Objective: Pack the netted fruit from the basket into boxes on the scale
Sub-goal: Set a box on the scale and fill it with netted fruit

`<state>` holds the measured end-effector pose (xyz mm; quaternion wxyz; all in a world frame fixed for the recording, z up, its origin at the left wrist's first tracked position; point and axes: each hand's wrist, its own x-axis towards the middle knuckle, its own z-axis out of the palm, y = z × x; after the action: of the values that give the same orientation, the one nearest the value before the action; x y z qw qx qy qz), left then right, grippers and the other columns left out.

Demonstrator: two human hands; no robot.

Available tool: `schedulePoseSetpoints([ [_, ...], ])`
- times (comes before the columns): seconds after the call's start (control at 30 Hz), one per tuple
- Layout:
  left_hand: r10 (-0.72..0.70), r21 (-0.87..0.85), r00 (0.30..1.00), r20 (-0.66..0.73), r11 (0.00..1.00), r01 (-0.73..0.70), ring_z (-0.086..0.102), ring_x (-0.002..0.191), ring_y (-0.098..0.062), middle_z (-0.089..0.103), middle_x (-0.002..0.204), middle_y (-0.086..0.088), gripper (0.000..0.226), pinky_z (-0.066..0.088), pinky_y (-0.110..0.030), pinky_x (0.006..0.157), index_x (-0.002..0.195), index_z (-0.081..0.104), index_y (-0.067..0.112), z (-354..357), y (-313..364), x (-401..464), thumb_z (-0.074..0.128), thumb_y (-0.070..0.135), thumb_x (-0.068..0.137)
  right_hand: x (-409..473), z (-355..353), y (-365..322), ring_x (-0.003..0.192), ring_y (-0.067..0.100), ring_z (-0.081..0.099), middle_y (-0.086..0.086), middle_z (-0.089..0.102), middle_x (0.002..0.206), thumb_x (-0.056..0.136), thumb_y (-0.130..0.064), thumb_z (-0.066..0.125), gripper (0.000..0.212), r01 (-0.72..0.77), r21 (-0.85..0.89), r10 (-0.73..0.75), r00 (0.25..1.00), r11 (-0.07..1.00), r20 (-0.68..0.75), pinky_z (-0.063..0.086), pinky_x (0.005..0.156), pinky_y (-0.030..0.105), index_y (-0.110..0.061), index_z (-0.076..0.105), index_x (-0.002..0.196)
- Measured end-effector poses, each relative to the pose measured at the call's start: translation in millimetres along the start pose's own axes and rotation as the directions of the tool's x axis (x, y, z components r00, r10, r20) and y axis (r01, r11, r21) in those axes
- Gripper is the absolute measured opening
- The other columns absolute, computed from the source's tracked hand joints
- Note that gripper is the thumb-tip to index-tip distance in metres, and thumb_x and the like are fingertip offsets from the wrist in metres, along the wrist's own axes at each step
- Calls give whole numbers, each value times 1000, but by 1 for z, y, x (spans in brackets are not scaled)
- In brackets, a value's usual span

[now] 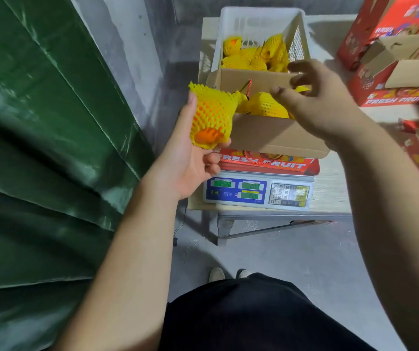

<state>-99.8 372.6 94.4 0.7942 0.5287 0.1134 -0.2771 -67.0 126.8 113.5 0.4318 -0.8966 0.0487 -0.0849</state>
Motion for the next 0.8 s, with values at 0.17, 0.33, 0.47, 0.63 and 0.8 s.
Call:
schedulePoseSetpoints([
  [0.17,19,34,996,88,999,-23,37,63,-10,56,79,2,80,31,-24,58,131,65,23,20,4,-5,40,87,90,-31,16,-39,122,7,62,-3,52,141,86,-40,84,83,282,171,-327,863,944,386,55,99,30,-24,40,155],
  [0.33,37,129,997,74,991,-46,41,62,-10,51,75,2,83,34,-25,59,138,60,19,32,9,-11,38,85,93,-38,11,-53,144,17,40,8,43,155,88,-27,83,86,454,36,-425,799,890,425,38,117,41,-11,34,157],
  [0.47,82,198,996,33,976,-87,50,59,-8,60,74,4,77,41,-23,60,137,62,19,37,6,-18,43,81,94,-48,10,-51,135,16,49,9,52,147,89,-20,82,76,450,95,-453,823,888,342,43,112,35,-5,41,151],
  [0.63,136,206,990,-42,971,-125,68,75,-17,75,103,-6,78,56,-31,65,140,60,15,42,0,-26,52,75,92,-56,13,-47,127,18,55,8,58,139,85,-17,81,71,467,98,-477,847,878,235,46,106,35,-4,46,145],
  [0.8,159,326,985,-62,936,-131,76,107,-31,74,128,-10,83,63,-49,90,149,51,21,42,0,-27,50,79,91,-62,18,-41,127,21,54,10,57,136,83,-15,79,68,470,113,-482,866,876,133,46,106,40,-2,47,142],
])
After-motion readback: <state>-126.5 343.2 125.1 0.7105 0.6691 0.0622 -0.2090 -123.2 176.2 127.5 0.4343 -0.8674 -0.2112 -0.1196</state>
